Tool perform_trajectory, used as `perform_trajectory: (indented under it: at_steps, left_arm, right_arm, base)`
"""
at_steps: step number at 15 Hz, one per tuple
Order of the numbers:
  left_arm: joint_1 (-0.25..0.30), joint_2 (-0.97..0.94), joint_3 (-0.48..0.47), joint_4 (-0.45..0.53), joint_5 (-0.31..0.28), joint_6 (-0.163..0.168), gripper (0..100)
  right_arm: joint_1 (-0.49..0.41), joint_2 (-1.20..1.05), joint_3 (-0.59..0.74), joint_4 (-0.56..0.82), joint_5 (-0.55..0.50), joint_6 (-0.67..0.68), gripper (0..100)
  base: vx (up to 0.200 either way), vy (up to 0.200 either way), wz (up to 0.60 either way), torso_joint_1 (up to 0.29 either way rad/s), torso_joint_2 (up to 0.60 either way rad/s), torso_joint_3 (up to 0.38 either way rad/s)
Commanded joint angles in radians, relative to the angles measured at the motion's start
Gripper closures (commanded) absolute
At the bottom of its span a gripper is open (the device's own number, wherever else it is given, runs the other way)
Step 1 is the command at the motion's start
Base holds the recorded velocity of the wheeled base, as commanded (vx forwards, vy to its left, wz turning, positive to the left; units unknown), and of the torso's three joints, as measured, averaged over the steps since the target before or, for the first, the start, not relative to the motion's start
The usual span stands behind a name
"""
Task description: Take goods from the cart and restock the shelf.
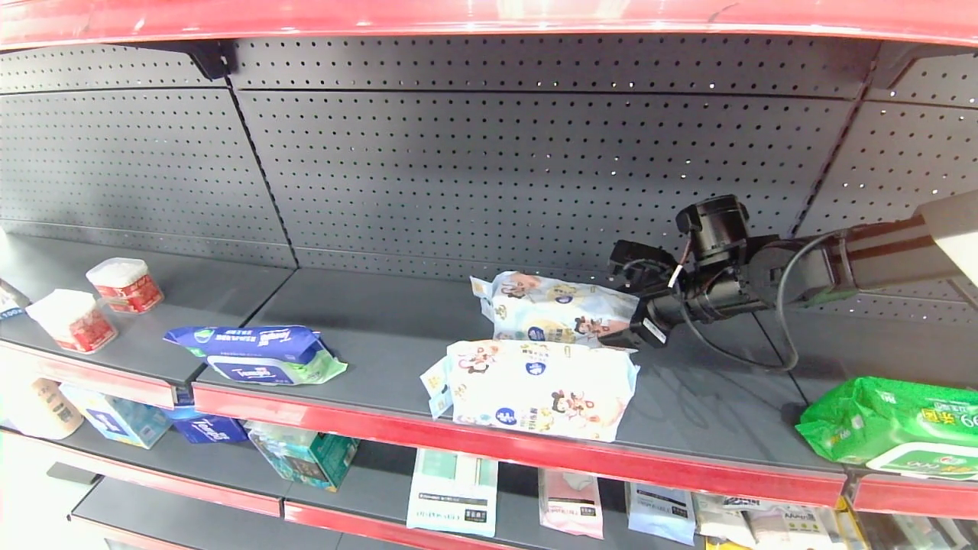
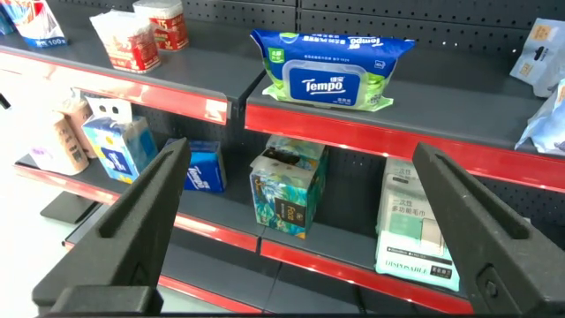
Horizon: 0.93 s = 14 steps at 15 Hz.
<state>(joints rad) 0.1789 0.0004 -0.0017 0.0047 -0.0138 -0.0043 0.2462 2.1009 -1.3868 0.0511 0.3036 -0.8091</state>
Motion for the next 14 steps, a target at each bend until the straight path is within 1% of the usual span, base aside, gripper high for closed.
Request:
perform_trajectory:
  at_steps: [1, 5, 7, 10, 11, 14]
  left_arm:
    - [0.001, 0.0, 0.0, 0.0, 0.0, 0.0, 0]
    - [0.001, 0.0, 0.0, 0.0, 0.0, 0.0, 0]
    - [0.001, 0.0, 0.0, 0.0, 0.0, 0.0, 0]
    - [0.001, 0.0, 0.0, 0.0, 0.0, 0.0, 0]
    - [0.001, 0.0, 0.0, 0.0, 0.0, 0.0, 0]
    - [0.001, 0.0, 0.0, 0.0, 0.0, 0.0, 0]
  right_arm:
    - [-0.001, 0.015, -0.005, 0.0, 0.003, -0.001, 100]
    - [-0.007, 0.013, -0.009, 0.0, 0.008, -0.001, 100]
    - [-0.022, 0.004, -0.005, 0.001, 0.057, -0.008, 100]
    - [-0.047, -0.015, 0.003, 0.003, 0.075, -0.068, 100]
    - [-0.05, -0.019, 0.009, 0.003, 0.092, -0.071, 100]
    - [-0.048, -0.021, 0.022, 0.001, 0.094, -0.073, 100]
  base:
    - [0.0, 0.0, 0.0, 0.0, 0.0, 0.0]
    - [0.0, 0.0, 0.0, 0.0, 0.0, 0.0]
    - [0.0, 0.0, 0.0, 0.0, 0.0, 0.0]
    - [0.0, 0.0, 0.0, 0.0, 0.0, 0.0]
    - [0.0, 0.0, 0.0, 0.0, 0.0, 0.0]
    - [0.0, 0.0, 0.0, 0.0, 0.0, 0.0]
